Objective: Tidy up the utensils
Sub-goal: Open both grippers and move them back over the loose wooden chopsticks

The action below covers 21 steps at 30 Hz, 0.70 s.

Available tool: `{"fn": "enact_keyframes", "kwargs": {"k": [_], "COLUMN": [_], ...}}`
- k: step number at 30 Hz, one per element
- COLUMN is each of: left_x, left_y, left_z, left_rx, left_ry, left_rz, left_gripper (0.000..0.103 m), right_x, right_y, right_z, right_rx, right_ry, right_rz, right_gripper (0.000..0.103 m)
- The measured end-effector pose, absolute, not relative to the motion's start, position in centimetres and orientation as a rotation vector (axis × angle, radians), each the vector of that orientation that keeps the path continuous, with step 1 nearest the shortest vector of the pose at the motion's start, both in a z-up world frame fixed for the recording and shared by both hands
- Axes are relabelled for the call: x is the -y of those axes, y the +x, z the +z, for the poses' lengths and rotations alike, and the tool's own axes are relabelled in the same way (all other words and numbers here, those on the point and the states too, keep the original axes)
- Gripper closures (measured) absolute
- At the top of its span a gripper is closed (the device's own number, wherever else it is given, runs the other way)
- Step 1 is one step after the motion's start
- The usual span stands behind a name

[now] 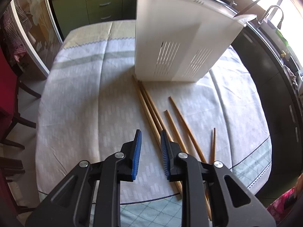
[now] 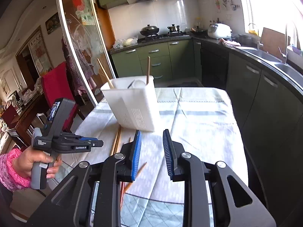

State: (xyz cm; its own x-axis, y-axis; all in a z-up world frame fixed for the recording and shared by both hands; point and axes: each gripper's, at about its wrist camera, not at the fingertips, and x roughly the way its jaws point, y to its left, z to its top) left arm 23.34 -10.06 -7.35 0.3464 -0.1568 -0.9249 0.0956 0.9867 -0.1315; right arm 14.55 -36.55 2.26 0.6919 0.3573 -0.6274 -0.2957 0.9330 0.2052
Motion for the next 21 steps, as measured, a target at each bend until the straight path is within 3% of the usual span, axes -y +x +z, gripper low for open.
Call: {"fn": "enact_keyframes", "kwargs": {"k": [5,21], "left_x": [10.1,11.9], "left_y": [25.0,27.4], "left_z": [-10.3,-11.0], "left_rx": [-1.29,-1.337], "left_ry": [-0.087,-0.037], "left_rz": [-0.095,-0.043], "left_gripper": [0.083,0.083], "right_x": [39.4,39.3], "right_y": [12.9,13.5], "right_z": [-0.3,-2.6], "right_rx": [-0.758,-0.846], "right_ry": [0.151,0.158], "right_rz": [0.352,0.38], "right_gripper": [0.077,0.077]}}
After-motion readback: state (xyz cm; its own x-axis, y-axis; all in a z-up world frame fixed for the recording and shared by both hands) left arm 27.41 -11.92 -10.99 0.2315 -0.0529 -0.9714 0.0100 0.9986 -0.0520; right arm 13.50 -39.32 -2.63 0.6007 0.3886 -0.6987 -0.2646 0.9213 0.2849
